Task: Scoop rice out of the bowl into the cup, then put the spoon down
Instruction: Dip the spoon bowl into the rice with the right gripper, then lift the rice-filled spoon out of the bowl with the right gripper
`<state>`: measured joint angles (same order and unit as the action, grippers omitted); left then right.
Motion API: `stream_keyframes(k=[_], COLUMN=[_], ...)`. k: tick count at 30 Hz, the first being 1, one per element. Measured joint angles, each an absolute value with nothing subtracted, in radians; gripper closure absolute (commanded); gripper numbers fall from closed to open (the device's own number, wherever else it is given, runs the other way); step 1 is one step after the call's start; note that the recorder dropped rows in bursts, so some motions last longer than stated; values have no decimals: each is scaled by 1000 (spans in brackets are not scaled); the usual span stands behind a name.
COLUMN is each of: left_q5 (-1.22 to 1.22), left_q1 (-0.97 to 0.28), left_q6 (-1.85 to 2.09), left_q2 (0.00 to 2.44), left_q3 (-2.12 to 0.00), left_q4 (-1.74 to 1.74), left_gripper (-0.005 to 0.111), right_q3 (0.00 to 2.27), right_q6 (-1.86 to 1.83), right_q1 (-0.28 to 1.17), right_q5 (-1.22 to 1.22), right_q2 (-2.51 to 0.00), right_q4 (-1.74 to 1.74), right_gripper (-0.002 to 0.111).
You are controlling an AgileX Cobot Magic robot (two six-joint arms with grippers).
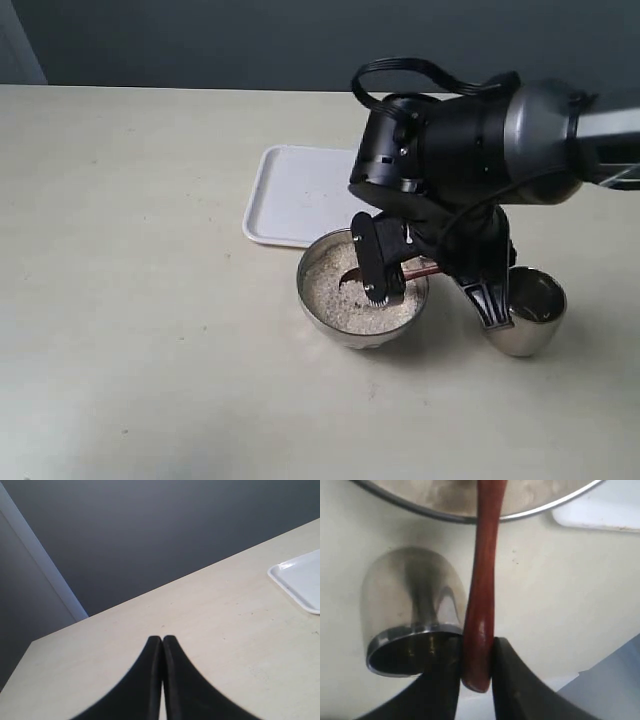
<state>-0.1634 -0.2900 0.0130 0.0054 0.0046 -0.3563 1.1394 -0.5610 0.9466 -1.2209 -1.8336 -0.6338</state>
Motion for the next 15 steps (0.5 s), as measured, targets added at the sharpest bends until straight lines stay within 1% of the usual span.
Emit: stream_keyframes(k=[7, 15], left_q5=[-163, -163], left_q1=[-290, -290], left_q6=[13, 13], left_q2=[5, 5], left_q3=[5, 5], left_q4=[-356, -356], left_gripper=[106, 106], right_q3=[1144, 1144], right_q6=[-594, -611], right_q1=[906, 902], right_q5=[-1222, -1222], right_q2=[-1834, -1816], right_q4=[-517, -513], right_gripper=[109, 109])
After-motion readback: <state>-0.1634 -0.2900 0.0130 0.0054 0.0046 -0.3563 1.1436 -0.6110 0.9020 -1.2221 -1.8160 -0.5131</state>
